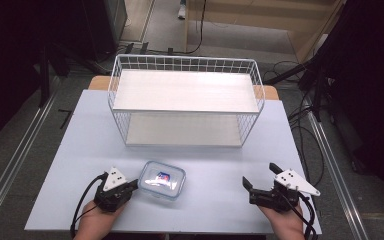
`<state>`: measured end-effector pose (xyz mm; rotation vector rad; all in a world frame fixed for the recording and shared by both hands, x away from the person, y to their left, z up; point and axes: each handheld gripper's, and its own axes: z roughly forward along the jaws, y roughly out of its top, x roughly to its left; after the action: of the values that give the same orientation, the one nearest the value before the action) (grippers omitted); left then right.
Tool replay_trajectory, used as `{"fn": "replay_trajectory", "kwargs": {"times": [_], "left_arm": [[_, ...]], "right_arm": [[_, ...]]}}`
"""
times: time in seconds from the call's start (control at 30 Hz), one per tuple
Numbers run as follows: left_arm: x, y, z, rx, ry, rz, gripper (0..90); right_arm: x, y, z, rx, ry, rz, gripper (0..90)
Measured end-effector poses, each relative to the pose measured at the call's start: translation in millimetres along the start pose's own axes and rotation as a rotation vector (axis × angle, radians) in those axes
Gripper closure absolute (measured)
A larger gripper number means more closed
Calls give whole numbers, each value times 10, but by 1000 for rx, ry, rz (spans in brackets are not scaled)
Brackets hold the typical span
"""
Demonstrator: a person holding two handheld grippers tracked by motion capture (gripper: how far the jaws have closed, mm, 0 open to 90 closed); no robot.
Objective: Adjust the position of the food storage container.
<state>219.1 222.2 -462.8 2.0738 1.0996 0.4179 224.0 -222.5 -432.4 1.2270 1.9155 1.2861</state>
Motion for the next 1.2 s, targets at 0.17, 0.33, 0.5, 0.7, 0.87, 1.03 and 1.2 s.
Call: {"fn": "replay_trajectory", "kwargs": {"times": [0.17,0.33,0.5,0.7,0.87,1.03,1.2], "left_arm": [[-86,57,105,5,-19,5,900],[-58,105,192,-1,5,-48,900],[-284,133,193,8,-59,1,900],[-455,167,248,2,-103,29,900],[-231,155,72,-35,-14,-12,841],[30,172,-174,-64,19,-64,649],[158,82,-318,-117,75,-68,414]], "right_arm": [[7,-3,18,8,2,0,10],[3,-14,52,15,0,-5,10],[-2,-28,63,23,1,-3,10],[6,-31,79,23,2,-14,10],[14,-17,37,12,6,-11,10],[13,-2,23,2,3,-6,10],[12,-22,52,14,4,14,10]]}}
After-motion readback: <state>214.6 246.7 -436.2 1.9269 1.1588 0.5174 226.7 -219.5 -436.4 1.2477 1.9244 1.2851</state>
